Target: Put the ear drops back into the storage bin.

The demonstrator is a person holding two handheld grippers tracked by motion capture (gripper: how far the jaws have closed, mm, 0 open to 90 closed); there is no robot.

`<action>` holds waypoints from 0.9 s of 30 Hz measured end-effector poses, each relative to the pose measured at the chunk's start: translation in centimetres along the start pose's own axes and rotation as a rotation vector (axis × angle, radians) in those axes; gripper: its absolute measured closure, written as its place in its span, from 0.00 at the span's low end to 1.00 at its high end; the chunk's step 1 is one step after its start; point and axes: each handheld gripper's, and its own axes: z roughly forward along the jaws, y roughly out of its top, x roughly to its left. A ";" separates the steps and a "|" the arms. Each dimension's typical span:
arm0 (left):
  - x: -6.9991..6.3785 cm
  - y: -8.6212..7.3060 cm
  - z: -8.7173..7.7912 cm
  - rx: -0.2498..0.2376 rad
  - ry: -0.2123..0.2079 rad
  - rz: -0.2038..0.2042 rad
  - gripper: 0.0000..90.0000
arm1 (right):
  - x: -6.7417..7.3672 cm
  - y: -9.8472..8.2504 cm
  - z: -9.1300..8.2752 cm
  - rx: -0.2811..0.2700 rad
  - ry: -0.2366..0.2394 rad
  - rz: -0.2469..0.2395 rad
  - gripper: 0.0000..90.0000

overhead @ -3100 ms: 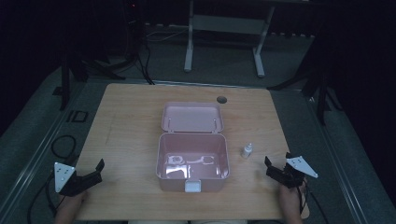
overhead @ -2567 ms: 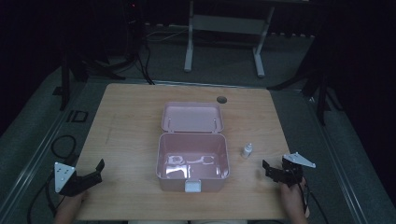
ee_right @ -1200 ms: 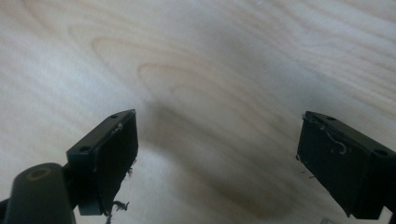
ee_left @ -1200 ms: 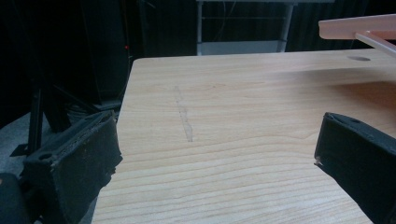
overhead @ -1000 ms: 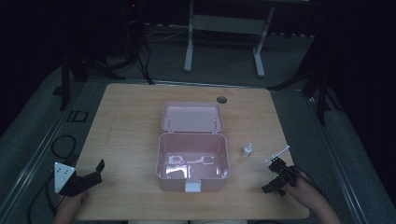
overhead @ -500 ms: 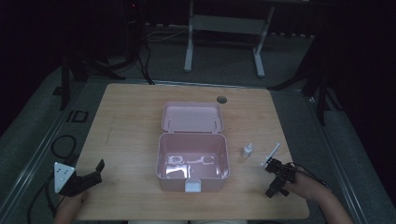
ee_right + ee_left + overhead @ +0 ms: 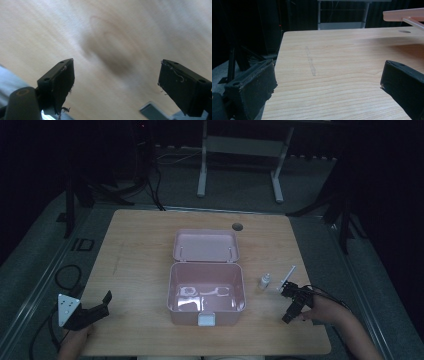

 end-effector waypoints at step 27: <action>0.0 0.0 0.0 0.003 -0.006 -0.001 0.00 | -2.3 8.4 -1.1 -0.044 -0.008 0.076 0.18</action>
